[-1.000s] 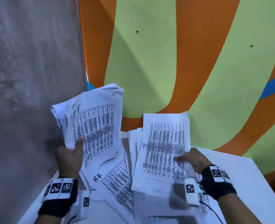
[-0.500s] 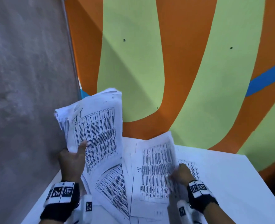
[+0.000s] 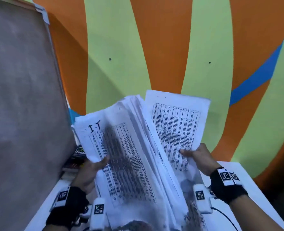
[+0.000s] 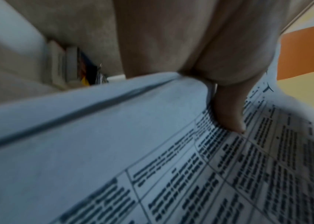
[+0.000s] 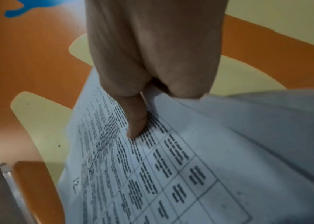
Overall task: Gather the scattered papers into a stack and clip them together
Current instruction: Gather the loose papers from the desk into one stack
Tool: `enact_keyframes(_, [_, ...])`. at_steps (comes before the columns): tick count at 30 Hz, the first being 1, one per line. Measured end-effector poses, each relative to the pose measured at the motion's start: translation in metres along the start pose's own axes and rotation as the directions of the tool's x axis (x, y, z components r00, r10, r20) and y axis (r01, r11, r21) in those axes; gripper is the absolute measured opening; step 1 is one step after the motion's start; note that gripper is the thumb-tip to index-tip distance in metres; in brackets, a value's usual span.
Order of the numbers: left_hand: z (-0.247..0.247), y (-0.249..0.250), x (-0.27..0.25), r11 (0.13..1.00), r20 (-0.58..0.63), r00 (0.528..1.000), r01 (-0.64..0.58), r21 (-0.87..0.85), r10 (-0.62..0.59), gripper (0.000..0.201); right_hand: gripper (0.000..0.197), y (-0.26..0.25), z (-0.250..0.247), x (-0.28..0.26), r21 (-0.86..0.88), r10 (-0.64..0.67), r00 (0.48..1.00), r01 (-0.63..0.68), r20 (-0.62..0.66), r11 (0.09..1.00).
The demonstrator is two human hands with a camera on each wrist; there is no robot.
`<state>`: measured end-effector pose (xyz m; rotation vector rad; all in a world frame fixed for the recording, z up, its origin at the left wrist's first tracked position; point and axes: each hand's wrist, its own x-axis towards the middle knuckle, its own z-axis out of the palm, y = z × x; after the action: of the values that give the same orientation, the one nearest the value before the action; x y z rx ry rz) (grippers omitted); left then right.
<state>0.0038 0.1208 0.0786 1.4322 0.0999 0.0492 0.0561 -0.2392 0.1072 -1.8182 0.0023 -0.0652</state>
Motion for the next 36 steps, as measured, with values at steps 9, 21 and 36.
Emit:
enact_keyframes(9, [0.061,-0.018,-0.006,0.996,0.129,0.989,0.068,0.049,-0.074,0.064,0.024,-0.005,0.018,-0.017,0.051,0.011,0.974,-0.023,0.227,0.998])
enact_keyframes(21, [0.105,-0.03,-0.011,0.945,-0.064,0.971,-0.207,0.254,0.23,0.067,0.077,0.035,0.013,-0.038,0.06,-0.041,0.97,0.027,0.24,0.998])
enact_keyframes(36, [0.114,-0.044,-0.013,0.931,0.072,0.955,-0.296,0.211,0.287,0.071,0.068,0.028,-0.011,-0.073,0.135,-0.148,0.989,0.147,-0.008,0.98])
